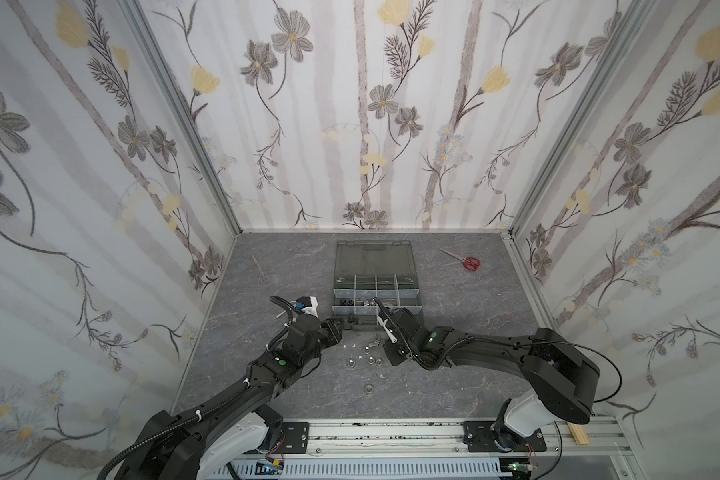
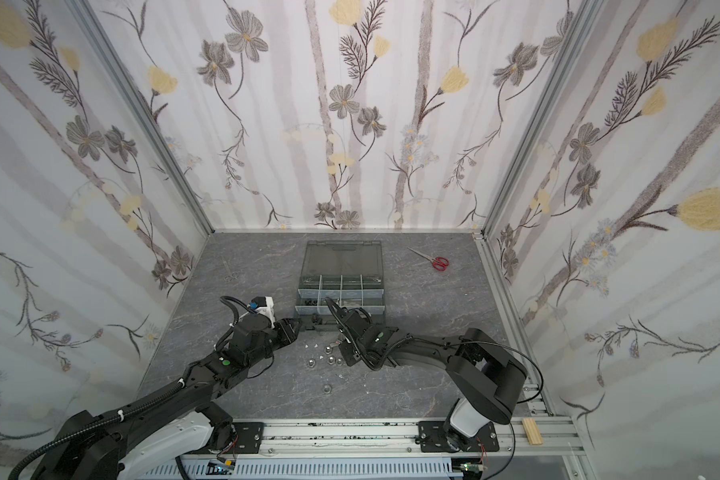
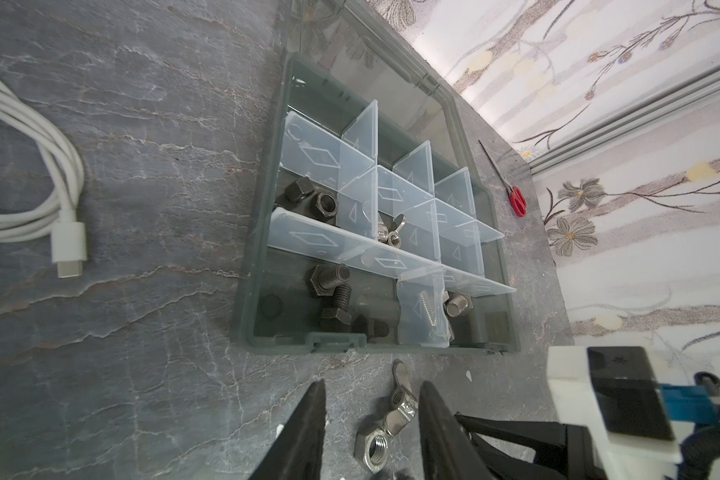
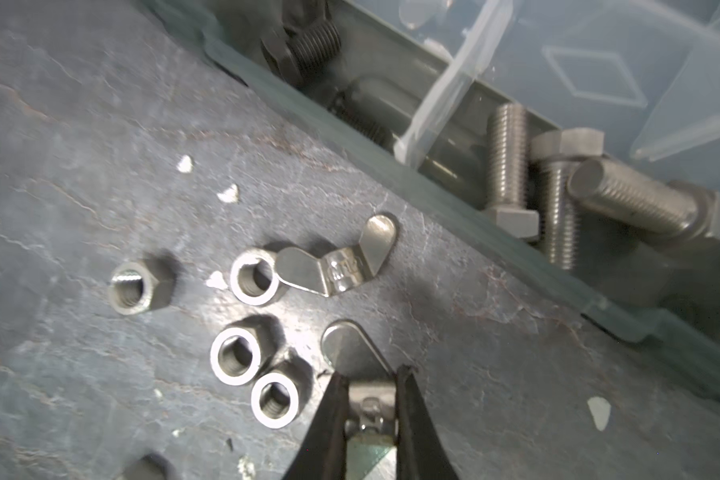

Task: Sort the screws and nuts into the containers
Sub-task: 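Lift the wing nut with the right gripper over the box compartment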

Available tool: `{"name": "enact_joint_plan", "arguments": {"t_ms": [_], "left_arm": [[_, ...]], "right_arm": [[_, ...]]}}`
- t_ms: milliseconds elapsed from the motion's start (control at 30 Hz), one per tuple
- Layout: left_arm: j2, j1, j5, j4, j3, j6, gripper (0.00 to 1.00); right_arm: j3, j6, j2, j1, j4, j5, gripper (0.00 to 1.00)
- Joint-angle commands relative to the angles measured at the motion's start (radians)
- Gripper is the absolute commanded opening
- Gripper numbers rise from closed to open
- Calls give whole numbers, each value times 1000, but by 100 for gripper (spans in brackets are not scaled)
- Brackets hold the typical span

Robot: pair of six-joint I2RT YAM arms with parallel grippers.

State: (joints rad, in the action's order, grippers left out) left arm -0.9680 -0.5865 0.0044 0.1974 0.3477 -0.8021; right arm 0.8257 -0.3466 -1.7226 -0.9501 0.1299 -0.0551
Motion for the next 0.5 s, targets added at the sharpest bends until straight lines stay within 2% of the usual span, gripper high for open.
{"name": "enact_joint_plan", "arguments": {"t_ms": [0,267,467], "left_arm": [[27,1,-2,33,-19,-16,40],[107,1,-10,33,-66,-39,40],[141,1,-3,33,-85,-51,40]], "right_arm": [[41,-2,19,13,-45,16,15],[289,54,-88,105,-51,69,14],[451,27,-232,157,-48,99,14]]}}
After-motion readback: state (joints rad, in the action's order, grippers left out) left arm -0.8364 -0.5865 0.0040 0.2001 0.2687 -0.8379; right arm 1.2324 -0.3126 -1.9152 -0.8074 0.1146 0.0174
